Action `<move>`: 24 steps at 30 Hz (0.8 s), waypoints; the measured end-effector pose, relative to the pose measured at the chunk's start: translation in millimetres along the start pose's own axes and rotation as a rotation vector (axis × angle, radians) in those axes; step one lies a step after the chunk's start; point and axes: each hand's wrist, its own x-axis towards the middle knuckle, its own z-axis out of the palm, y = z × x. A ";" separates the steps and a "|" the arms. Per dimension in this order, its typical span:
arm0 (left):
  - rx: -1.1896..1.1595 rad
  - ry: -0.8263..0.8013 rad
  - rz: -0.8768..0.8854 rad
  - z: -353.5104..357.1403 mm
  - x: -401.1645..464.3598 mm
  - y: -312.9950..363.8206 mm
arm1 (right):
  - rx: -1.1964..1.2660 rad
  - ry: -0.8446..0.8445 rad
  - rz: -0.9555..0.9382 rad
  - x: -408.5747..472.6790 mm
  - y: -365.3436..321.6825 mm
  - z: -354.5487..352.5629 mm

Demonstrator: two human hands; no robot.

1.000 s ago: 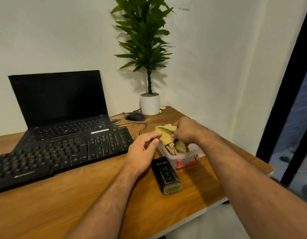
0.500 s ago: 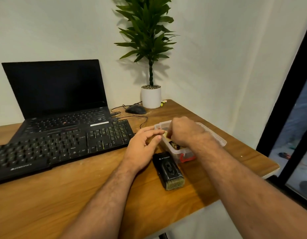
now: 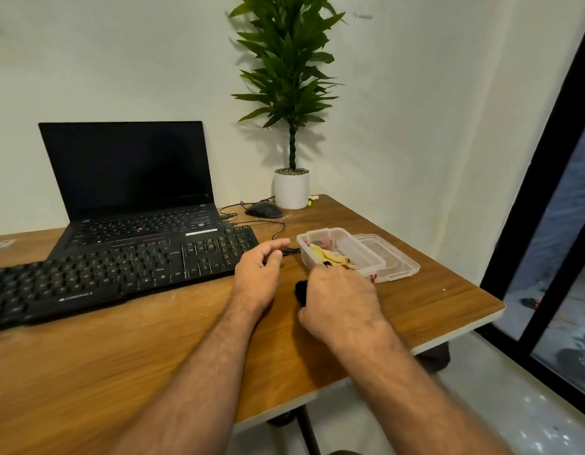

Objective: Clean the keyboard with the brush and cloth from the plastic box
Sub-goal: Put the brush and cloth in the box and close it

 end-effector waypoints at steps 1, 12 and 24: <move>-0.014 0.003 -0.009 -0.2 -0.1 -0.6 | 0.032 -0.025 0.010 -0.8 -0.5 1.5; -0.319 0.092 -0.150 -2.2 10.4 -2.3 | 0.554 0.000 0.090 18.7 21.6 -40.4; 0.239 -0.347 0.145 10.6 3.2 0.2 | 0.350 0.003 0.216 98.0 56.7 -17.3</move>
